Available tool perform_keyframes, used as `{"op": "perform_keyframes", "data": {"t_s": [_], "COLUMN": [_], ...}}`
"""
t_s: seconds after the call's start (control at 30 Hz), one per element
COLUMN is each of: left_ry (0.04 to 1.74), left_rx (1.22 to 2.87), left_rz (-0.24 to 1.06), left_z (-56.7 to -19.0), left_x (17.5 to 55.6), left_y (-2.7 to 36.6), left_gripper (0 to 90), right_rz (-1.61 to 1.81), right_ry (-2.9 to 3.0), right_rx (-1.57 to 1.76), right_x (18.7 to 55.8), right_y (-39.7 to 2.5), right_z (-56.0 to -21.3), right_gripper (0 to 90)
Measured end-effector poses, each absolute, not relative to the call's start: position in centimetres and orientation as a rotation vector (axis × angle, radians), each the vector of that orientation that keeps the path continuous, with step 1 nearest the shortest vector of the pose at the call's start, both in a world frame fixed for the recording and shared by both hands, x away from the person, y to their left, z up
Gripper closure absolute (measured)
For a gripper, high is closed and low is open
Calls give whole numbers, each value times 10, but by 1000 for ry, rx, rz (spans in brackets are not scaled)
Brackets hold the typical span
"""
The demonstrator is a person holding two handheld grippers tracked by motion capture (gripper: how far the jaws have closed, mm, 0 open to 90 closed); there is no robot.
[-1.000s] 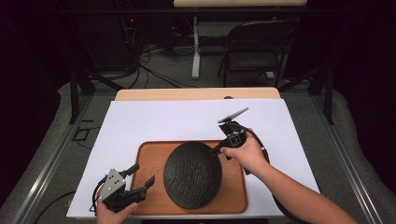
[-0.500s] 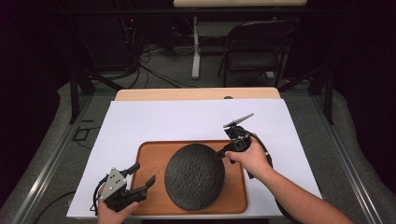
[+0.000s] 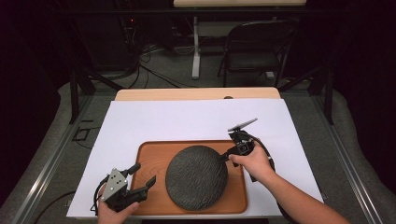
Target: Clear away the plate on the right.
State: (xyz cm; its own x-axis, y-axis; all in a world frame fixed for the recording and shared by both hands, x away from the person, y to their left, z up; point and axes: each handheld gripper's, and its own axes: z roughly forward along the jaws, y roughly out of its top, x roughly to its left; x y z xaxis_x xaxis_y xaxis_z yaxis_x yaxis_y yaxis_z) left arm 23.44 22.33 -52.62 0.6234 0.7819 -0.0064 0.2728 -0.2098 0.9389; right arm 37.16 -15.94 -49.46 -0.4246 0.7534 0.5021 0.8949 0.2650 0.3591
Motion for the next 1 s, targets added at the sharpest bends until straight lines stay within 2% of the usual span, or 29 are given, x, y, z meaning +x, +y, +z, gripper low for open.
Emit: {"op": "perform_keyframes", "data": {"t_s": [1.0], "left_ry": [856], "left_rx": [1770], "left_rz": [574], "left_z": [-528], "left_x": [235], "left_y": [223], "left_gripper": [277], "right_rz": [-872], "right_ry": [-2170], "right_rx": [-1615], "right_x": [370], "right_y": [-178], "right_z": [-535], "right_gripper": [777]}}
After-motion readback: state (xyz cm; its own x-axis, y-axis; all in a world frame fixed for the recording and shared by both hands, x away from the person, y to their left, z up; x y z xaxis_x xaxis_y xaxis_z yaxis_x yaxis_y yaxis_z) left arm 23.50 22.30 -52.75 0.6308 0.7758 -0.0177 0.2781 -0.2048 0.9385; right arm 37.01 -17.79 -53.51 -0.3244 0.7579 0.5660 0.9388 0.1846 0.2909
